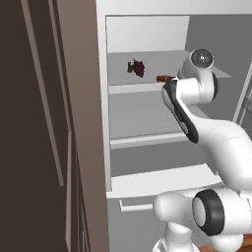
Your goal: Move the grapes and kebabs from the top shelf to the second highest shelf to make space. Then, place the pitcher from the counter on the cleared top shelf.
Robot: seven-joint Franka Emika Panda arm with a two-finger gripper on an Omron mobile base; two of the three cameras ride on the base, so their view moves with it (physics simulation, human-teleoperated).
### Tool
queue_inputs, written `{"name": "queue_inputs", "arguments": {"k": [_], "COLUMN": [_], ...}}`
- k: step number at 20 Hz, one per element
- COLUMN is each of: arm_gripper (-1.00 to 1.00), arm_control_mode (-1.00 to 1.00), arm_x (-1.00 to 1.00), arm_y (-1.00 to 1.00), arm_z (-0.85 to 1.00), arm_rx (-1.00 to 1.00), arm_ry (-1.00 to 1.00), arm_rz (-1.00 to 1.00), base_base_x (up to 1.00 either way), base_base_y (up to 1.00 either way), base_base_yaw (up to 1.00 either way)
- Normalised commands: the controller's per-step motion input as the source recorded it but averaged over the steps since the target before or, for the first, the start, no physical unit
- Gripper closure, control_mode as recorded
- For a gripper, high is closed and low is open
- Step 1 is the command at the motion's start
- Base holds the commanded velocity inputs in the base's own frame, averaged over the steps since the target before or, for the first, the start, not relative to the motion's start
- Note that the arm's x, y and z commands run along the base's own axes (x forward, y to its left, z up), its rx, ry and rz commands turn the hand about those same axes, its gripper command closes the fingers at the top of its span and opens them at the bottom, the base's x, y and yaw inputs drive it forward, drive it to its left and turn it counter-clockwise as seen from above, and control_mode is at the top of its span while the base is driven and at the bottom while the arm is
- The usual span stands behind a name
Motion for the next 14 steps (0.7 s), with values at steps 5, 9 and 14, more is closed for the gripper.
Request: {"name": "queue_inputs", "arguments": {"k": [5,9,14], "arm_gripper": [1.0,1.0,1.0], "arm_control_mode": [-1.0,-1.0,-1.0], "arm_x": [-1.0,-0.68,0.29], "arm_y": [0.02,0.07,0.01], "arm_z": [-0.34,-0.94,-0.87], "arm_rx": [0.05,0.04,0.1], "arm_ry": [0.07,0.09,0.02], "arm_rz": [0.0,0.0,-0.01], "base_base_x": [0.0,0.0,0.0], "base_base_y": [0.0,0.0,0.0], "base_base_yaw": [0.0,0.0,0.0]}}
